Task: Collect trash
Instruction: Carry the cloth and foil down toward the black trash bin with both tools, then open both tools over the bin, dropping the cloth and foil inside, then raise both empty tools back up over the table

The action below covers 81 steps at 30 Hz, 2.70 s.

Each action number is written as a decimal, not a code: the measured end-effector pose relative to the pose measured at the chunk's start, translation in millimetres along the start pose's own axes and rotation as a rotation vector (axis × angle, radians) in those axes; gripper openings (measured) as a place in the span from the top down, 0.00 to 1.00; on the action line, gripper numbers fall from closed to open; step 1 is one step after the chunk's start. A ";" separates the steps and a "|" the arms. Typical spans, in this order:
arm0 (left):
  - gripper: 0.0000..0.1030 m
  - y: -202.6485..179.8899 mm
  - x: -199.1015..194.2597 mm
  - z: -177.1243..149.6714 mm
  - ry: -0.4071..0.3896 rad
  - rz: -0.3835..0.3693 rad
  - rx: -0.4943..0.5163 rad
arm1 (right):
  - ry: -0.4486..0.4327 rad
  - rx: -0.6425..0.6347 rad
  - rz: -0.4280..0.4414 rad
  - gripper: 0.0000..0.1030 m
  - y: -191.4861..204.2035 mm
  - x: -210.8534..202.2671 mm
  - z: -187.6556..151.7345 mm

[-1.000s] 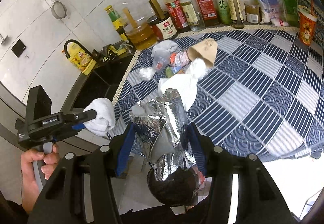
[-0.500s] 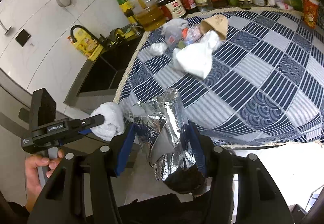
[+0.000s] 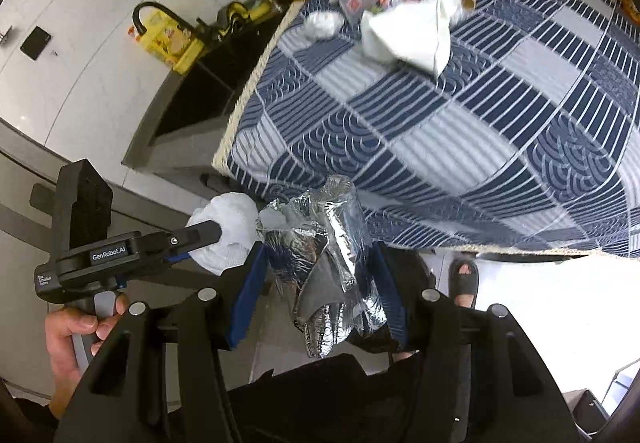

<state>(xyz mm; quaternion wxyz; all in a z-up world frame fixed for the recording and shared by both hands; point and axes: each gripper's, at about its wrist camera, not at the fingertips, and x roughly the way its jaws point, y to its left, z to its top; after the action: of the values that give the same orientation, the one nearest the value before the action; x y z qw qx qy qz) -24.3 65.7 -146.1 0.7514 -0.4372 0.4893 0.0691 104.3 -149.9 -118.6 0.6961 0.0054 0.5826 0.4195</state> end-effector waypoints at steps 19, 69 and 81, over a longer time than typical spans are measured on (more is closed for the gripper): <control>0.61 37.0 46.3 -30.8 0.106 0.053 -0.081 | 0.217 0.171 0.041 0.47 -44.8 85.9 -34.3; 0.30 29.0 39.7 -7.5 0.112 0.111 -0.007 | 0.044 0.293 0.038 0.05 -68.7 31.6 -16.5; 0.19 -21.1 15.0 18.9 0.044 0.111 0.142 | -0.163 0.234 0.017 0.05 -52.2 -40.4 -1.9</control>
<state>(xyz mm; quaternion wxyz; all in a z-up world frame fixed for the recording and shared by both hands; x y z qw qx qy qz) 7.4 61.7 -143.0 0.7646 -0.3564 0.5329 0.0659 134.1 -208.5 -112.5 0.7321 0.1254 0.5690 0.3530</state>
